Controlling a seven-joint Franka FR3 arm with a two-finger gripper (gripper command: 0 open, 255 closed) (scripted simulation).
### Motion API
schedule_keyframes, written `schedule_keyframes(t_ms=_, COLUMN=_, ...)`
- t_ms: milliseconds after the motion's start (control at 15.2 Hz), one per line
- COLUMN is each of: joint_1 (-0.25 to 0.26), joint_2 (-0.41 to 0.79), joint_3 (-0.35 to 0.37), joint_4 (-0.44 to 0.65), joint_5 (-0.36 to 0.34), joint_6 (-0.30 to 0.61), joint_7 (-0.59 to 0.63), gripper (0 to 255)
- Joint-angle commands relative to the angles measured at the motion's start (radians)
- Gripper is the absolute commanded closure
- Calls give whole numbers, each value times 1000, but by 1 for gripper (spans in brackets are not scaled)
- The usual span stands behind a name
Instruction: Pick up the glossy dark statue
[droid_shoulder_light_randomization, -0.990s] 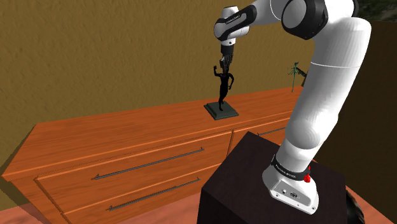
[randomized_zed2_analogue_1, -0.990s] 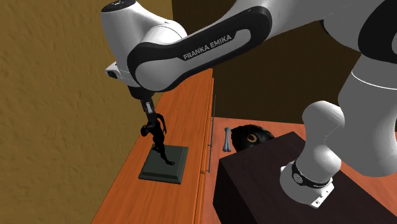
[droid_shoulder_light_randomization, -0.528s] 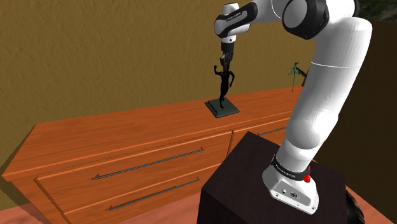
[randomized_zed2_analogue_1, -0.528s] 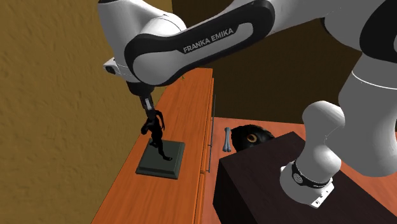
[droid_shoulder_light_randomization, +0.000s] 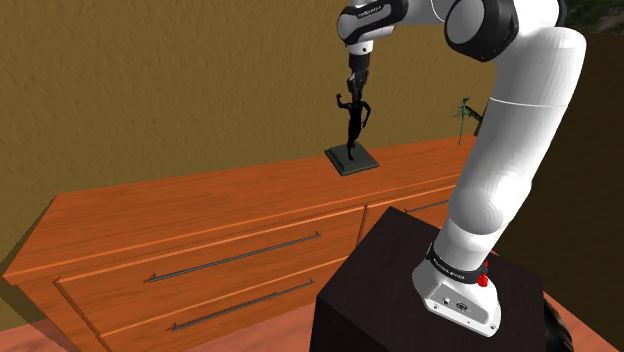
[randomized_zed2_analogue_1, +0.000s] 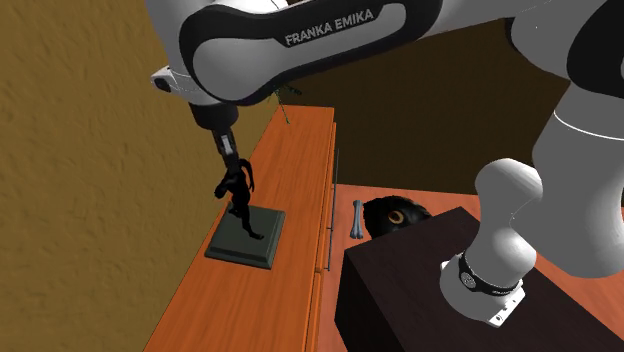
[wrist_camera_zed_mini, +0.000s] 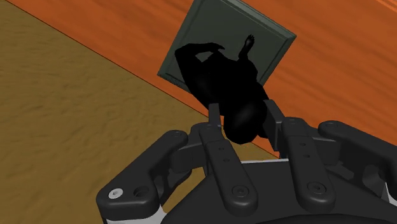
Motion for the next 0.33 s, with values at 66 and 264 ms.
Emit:
schedule_keyframes(t_ms=66, joint_1=1, joint_2=-9, joint_3=0, joint_4=31, joint_5=-2, joint_6=-38, joint_7=-4, gripper=255)
schedule_keyframes(t_ms=264, joint_1=1, joint_2=-9, joint_3=0, joint_4=47, joint_5=-1, joint_6=-54, joint_7=-6, gripper=255)
